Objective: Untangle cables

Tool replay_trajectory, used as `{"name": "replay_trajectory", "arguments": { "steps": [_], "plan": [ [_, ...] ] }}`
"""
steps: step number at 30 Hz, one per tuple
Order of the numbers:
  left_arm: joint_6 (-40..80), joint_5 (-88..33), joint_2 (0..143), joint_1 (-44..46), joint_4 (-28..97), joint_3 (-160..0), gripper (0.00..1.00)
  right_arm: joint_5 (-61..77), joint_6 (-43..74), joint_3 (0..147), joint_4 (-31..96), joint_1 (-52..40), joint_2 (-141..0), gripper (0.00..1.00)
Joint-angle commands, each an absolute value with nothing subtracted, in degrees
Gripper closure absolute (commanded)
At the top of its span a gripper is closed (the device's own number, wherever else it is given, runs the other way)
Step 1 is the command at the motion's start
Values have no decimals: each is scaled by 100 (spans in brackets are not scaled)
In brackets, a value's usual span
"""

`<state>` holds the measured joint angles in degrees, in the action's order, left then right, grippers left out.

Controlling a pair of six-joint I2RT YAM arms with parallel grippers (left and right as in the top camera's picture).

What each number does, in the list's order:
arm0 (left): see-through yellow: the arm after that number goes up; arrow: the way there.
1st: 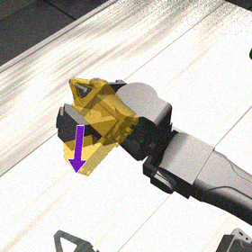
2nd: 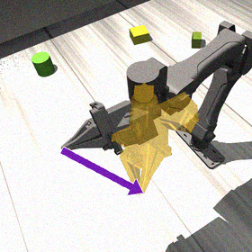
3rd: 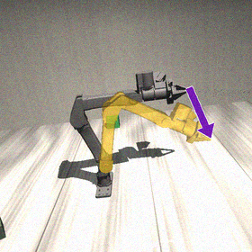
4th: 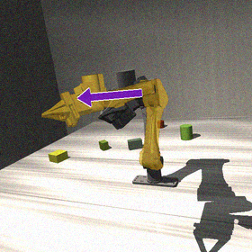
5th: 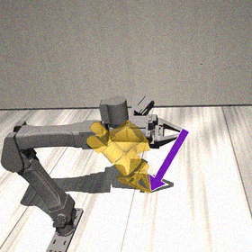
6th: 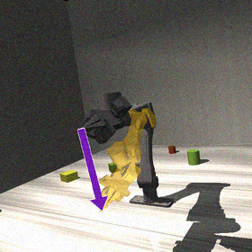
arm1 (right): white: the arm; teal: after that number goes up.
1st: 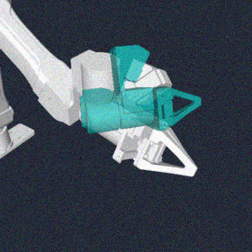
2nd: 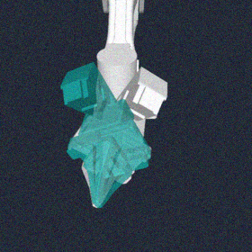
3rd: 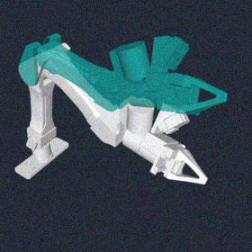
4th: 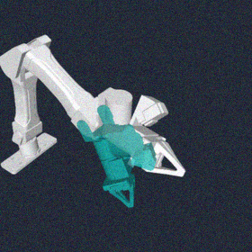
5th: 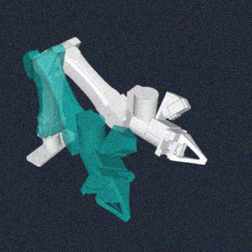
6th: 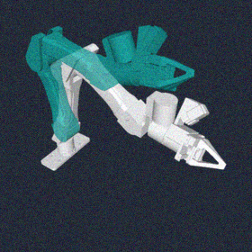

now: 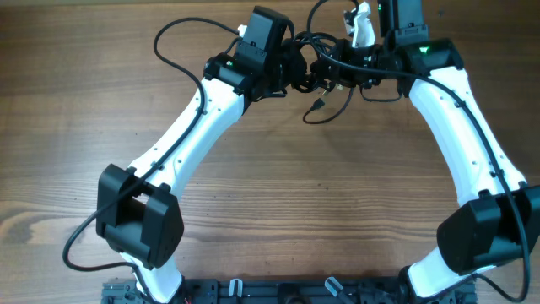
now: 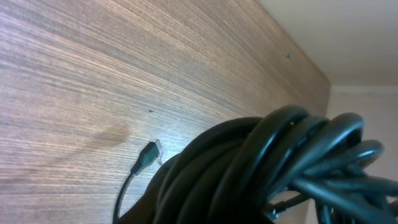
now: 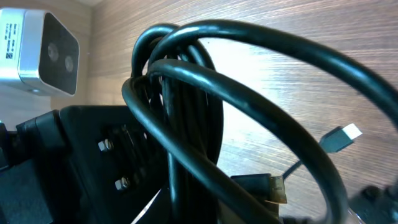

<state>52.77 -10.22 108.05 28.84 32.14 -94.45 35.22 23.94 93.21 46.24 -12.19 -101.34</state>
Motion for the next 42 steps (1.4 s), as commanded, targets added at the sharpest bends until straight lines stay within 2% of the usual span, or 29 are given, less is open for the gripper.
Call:
{"name": "replay_trajectory", "arguments": {
  "steps": [1,8,21,32,42],
  "plan": [
    [5293,-779,10890,2845,3140,-9472,95,2877,2392,9411,4692,-1269,-9874,96],
    [5295,-1033,10840,2469,3133,-9472,96,2418,2449,9404,4788,-993,-10057,96],
    [4661,-3533,10414,1516,2410,-9472,96,2488,2567,9404,4794,-714,-10860,96],
    [4698,-5614,10412,1448,652,-9472,96,2832,2703,9404,4344,-709,-11214,96],
    [4668,-6661,10414,1446,644,-9472,96,3763,2694,9404,3170,-709,-11236,96]
  ]
}}
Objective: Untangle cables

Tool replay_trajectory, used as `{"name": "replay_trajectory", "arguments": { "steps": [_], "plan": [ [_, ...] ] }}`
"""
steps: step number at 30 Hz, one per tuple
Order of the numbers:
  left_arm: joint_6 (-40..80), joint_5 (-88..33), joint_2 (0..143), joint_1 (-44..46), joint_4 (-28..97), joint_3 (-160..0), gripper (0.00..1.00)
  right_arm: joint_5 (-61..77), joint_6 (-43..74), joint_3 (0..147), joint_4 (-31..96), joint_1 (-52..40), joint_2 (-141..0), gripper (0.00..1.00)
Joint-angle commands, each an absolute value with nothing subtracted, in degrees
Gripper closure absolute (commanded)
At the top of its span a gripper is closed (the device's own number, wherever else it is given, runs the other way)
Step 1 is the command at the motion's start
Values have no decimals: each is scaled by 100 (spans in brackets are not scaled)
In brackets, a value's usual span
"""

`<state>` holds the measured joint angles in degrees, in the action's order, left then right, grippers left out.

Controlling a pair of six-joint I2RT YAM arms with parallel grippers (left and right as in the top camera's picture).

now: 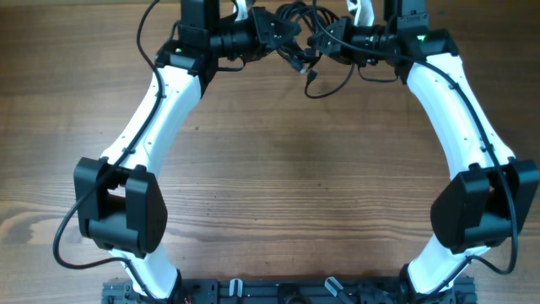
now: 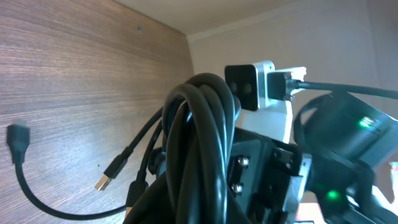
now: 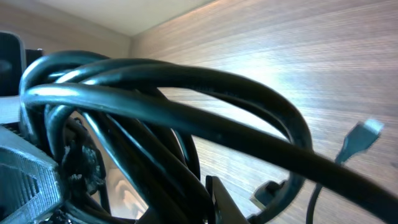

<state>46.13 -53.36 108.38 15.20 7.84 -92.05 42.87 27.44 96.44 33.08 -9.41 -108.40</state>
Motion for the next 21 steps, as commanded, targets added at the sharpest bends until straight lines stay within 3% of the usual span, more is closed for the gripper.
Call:
{"name": "replay_trajectory", "arguments": {
  "steps": [1,6,12,15,21],
  "plan": [
    [4665,-6761,10414,1446,644,-9472,96,3760,2685,9404,3085,-709,-11236,96],
    [4165,-7354,10414,1446,685,-9472,96,3605,2274,9404,2724,-685,-11236,96],
    [2294,-7607,10414,1446,1761,-9472,96,3691,2095,9406,2552,-410,-11229,96],
    [1339,-6665,10416,1446,2764,-9472,96,4080,1896,9406,2563,-226,-11229,96],
    [1219,-3889,10416,1492,4018,-9472,96,4445,1286,9406,3138,-67,-11229,96]
  ]
}}
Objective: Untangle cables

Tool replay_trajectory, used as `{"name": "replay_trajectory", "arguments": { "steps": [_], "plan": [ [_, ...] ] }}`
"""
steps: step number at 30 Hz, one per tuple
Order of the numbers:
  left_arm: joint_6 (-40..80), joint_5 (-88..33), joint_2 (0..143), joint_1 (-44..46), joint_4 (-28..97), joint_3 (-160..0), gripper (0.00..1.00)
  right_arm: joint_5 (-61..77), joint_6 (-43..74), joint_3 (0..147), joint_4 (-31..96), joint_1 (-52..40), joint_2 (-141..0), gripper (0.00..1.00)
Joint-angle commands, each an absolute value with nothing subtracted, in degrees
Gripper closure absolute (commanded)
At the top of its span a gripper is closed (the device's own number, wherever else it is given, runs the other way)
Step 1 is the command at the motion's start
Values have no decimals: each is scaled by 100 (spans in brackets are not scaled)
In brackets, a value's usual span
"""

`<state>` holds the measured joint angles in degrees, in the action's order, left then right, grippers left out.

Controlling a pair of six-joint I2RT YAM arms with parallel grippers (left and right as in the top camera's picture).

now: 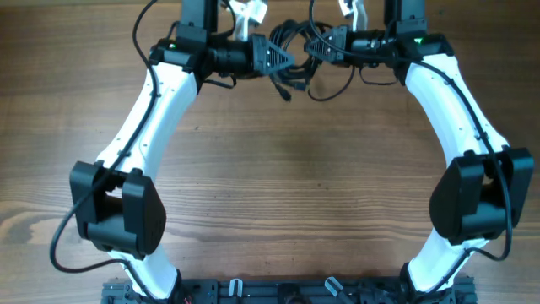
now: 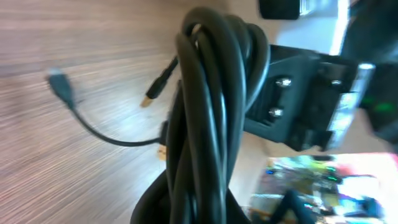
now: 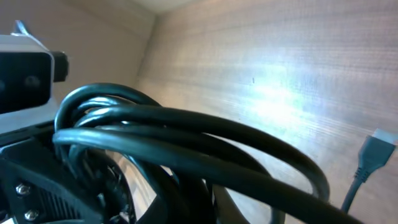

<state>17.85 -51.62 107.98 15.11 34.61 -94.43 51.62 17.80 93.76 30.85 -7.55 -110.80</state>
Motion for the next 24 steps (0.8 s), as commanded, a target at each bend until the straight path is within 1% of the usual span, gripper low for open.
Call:
{"name": "replay_trajectory", "arguments": {
  "steps": [1,4,6,8,9,11,13,15,17,20,24],
  "plan": [
    [1219,-3667,10416,1507,4104,-9472,96,4442,1151,9406,3334,-73,-11229,96],
    [1216,-3461,10416,1527,4217,-9472,95,4211,972,9406,3756,-84,-11229,96],
    [1219,-3461,10416,1527,4237,-9472,90,3828,1092,9406,4062,-89,-11229,96],
    [1219,-3461,10416,1527,4250,-9472,83,3645,1114,9406,4300,-89,-11229,96],
    [1216,-3461,10416,1527,4250,-9472,77,3573,1129,9406,4397,-89,-11229,96],
    [1219,-3461,10416,1527,4254,-9472,69,3387,1361,9406,4560,-89,-11229,96],
    [1219,-3463,10416,1527,4257,-9472,59,3208,1577,9406,4683,-89,-11229,96],
    [1221,-3461,10416,1544,4292,-9472,53,3175,1785,9406,4775,-89,-11229,96],
    [1219,-3461,10416,1564,4300,-9472,52,3175,1874,9406,4842,-89,-11229,96],
    [1221,-3459,10416,1621,4300,-9472,53,3251,1968,9406,4989,-91,-11229,96],
    [1267,-3297,10449,1806,4287,-9472,60,3610,1962,9406,5131,-97,-11229,96]
  ]
}}
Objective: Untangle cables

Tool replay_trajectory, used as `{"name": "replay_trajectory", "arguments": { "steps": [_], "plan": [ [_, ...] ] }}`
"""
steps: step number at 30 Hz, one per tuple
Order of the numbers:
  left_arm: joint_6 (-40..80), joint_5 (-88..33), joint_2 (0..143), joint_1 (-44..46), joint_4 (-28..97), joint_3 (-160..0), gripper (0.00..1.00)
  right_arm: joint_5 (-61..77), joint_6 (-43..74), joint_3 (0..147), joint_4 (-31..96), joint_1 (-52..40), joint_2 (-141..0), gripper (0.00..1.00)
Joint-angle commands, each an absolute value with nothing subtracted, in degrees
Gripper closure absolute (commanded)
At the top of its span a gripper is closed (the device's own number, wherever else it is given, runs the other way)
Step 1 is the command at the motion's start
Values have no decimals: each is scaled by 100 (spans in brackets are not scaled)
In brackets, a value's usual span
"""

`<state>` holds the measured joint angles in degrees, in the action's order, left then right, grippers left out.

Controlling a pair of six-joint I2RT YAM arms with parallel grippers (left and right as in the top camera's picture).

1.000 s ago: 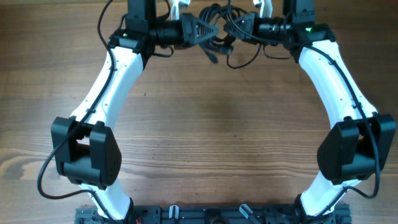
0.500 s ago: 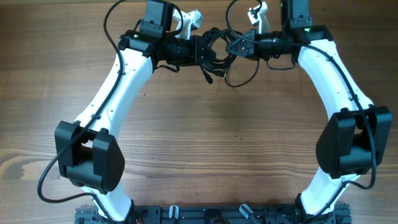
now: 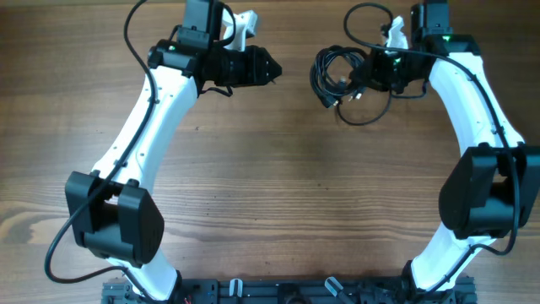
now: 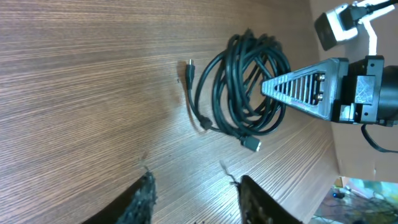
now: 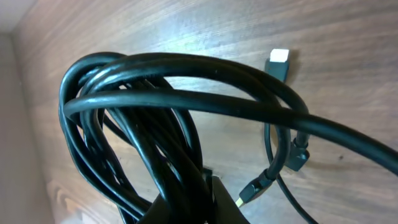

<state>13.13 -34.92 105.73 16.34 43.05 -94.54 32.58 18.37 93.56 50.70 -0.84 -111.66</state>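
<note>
A tangled bundle of black cables (image 3: 332, 71) hangs from my right gripper (image 3: 358, 74), which is shut on its coils at the far right of the table. In the right wrist view the coils (image 5: 140, 118) fill the frame around the right gripper (image 5: 208, 199). A white-tipped plug (image 5: 278, 61) and a gold-tipped plug (image 5: 254, 188) dangle beside them. My left gripper (image 3: 268, 67) is open and empty, well left of the bundle. In the left wrist view the left gripper (image 4: 194, 194) faces the bundle (image 4: 244, 87) from a distance, with bare wood between.
A loose cable loop (image 3: 364, 116) trails from the bundle onto the wooden table (image 3: 270, 186). The arms' own black leads (image 3: 135, 21) arch over the far edge. A black rail (image 3: 270, 291) runs along the near edge.
My left gripper has let go of the bundle, opened and drawn back to the left. The right gripper has moved right with the whole bundle still in it.
Both grippers were pressed together at the bundle near the far middle of the table. They then stood higher at the far edge, still meeting at the coils. Now they are apart, and only the right one holds the cables.
</note>
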Motion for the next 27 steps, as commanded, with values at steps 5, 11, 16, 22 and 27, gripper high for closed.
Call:
{"name": "replay_trajectory", "arguments": {
  "steps": [5,11,16,22,27],
  "plan": [
    [1747,-3033,10514,2102,4182,-9472,55,4003,1973,9406,5033,-99,-11229,96],
    [2001,-2488,10547,2491,3903,-9472,55,4641,1953,9406,4989,-99,-11229,96],
    [2171,-1870,10551,2639,3900,-9472,58,5105,1879,9406,4947,-67,-11229,96],
    [2171,-1833,10571,2641,3850,-9472,59,5767,1800,9406,4847,60,-11229,96],
    [2171,-1833,10604,2641,3675,-9472,60,5953,1752,9406,4853,73,-11229,96]
  ]
}}
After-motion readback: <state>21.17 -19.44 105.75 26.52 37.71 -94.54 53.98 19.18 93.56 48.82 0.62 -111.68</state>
